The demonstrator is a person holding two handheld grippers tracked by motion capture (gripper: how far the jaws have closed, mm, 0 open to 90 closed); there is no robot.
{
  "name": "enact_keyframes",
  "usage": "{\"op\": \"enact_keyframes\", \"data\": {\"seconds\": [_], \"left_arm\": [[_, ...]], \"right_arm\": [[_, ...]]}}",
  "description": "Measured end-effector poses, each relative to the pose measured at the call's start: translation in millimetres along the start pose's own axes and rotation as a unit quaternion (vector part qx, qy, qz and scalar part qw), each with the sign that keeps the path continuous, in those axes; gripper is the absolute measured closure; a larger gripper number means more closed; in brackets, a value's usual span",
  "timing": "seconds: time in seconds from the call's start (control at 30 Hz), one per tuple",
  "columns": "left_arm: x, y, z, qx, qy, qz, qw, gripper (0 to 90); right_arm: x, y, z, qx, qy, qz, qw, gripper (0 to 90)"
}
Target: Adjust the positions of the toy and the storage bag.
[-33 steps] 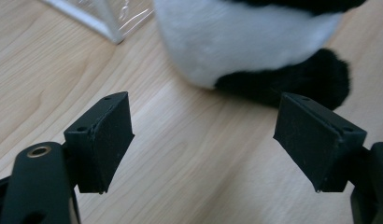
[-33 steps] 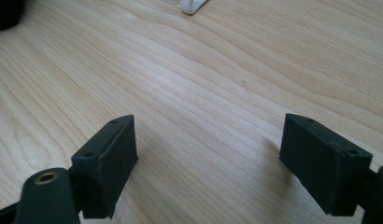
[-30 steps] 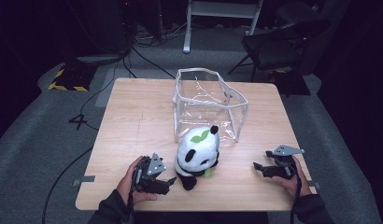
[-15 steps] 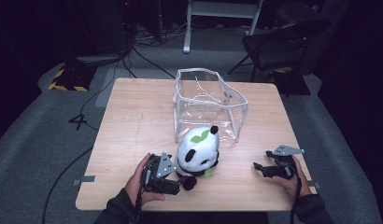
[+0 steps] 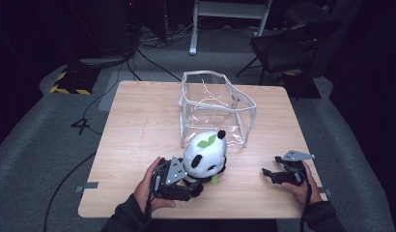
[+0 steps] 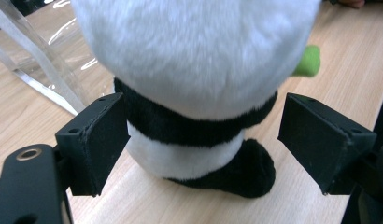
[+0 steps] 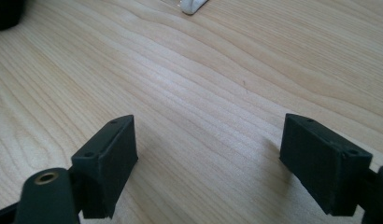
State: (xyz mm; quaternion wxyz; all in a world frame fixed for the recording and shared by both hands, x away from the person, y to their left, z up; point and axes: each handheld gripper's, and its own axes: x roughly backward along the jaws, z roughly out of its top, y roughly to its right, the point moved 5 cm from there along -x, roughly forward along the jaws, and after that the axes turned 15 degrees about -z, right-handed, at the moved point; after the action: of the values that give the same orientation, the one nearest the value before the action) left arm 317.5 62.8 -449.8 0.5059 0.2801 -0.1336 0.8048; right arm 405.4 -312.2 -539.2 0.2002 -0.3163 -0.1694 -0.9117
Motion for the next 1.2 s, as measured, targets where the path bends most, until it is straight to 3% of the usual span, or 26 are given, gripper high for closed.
{"op": "enact_keyframes", "data": {"seconds": [0.23, 0.5, 0.6, 0.67, 0.73, 0.8, 0.97, 1.1, 1.2], "left_arm": [[-6.8, -3.1, 13.4, 0.018, 0.027, 0.004, 0.9995, 15.9], [-16.3, -11.2, 24.9, 0.039, 0.042, 0.015, 0.9983, 15.1], [-22.5, -16.7, 25.4, 0.034, 0.027, 0.018, 0.9989, 12.0], [-27.6, -23.1, 25.3, 0.043, 0.021, 0.014, 0.9988, 9.9], [-30.4, -26.8, 26.6, 0.048, 0.029, 0.003, 0.9984, 10.1], [-30.5, -28.6, 28.1, 0.041, 0.036, -0.001, 0.9985, 10.1], [-35.0, -36.0, 30.1, 0.051, 0.059, -0.003, 0.9969, 10.3], [-39.8, -42.8, 32.0, 0.051, 0.084, -0.004, 0.9951, 13.6], [-41.1, -44.8, 32.2, 0.047, 0.090, -0.005, 0.9949, 20.7]], "right_arm": [[-0.1, 0.1, 0.0, 0.000, 0.000, 0.001, 1.0000, 18.6], [-0.1, 0.1, 0.0, 0.000, 0.000, 0.001, 1.0000, 18.6], [-0.1, 0.1, 0.0, 0.000, 0.000, 0.001, 1.0000, 18.6], [-0.1, 0.0, 0.0, 0.000, 0.000, 0.001, 1.0000, 18.6], [-0.1, 0.1, 0.0, 0.000, 0.000, 0.001, 1.0000, 18.6], [-0.1, 0.1, 0.0, 0.001, 0.000, 0.001, 1.0000, 18.6], [-0.1, 0.0, 0.0, 0.000, 0.000, 0.001, 1.0000, 18.6], [-0.1, 0.0, 0.0, 0.000, 0.000, 0.001, 1.0000, 18.6], [-0.1, 0.1, 0.0, 0.001, 0.000, 0.001, 1.0000, 18.6]]}}
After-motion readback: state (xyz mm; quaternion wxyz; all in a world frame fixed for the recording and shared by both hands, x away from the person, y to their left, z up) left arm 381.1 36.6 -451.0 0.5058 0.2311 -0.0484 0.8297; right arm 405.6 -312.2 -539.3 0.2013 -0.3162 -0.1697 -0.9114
